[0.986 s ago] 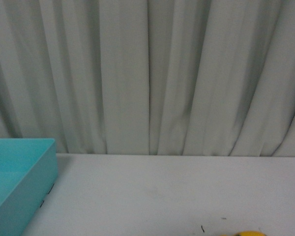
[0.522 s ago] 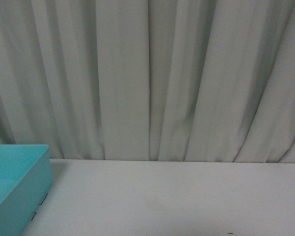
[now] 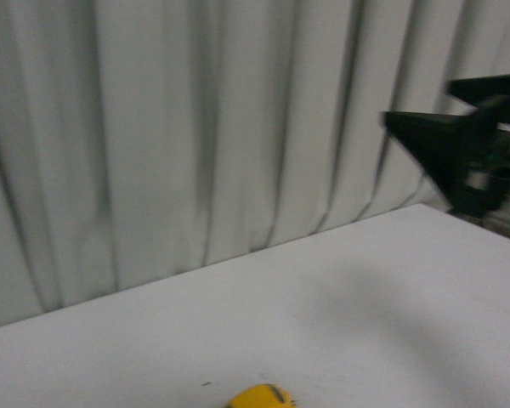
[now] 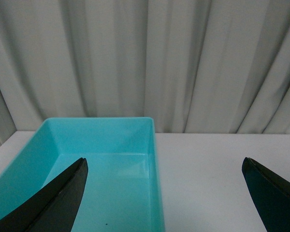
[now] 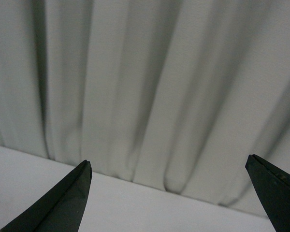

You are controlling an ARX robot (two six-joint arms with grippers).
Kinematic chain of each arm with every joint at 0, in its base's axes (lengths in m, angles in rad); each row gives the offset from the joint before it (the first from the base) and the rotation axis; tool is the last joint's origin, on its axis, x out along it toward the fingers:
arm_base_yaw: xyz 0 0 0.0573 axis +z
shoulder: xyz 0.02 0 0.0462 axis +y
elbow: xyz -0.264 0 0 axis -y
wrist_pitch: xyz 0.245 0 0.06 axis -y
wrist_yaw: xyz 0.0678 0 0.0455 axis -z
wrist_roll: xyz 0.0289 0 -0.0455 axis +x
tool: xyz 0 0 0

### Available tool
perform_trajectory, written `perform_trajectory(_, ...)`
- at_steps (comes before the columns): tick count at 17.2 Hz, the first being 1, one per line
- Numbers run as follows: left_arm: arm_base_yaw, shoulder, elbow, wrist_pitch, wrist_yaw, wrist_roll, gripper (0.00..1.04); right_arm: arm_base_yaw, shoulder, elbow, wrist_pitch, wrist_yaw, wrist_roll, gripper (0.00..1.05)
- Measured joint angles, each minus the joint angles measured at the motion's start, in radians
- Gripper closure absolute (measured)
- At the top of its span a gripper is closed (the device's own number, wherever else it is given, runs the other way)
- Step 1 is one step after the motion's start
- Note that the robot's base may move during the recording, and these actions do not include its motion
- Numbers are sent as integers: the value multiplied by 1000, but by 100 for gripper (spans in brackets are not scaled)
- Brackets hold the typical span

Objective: Wind up and store yellow beetle toy

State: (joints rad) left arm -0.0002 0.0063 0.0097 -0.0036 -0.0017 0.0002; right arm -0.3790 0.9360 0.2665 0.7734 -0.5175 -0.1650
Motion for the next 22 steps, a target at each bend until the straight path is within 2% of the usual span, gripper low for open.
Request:
perform_trajectory(1,0,0,0,1,2,0,7,39,141,73,51,-54,-27,7)
perform_trajectory(4,0,0,0,1,1,0,7,189,460,301,-57,-237,-135,7)
perform_trajectory(6,0,0,0,1,1,0,7,237,610,437,-310,-380,-283,7)
perform_trajectory(7,0,0,0,1,1,0,7,241,750,576,-689,-440,-581,7)
perform_trajectory(11,0,0,0,0,1,0,7,241,872,689,-1078,-388,-966,7)
perform_trajectory(12,0,0,0,0,1,0,7,241,910,703,-1207,-354,-1111,7)
perform_trajectory(14,0,0,0,1,1,0,7,242,969,711,-1353,-289,-1328,7)
perform_trajectory(17,0,0,0,0,1,0,7,241,1051,734,-1378,-185,-1511,7)
perform_trajectory(22,0,0,0,0,1,0,7,238,1110,824,-1387,-172,-1555,7)
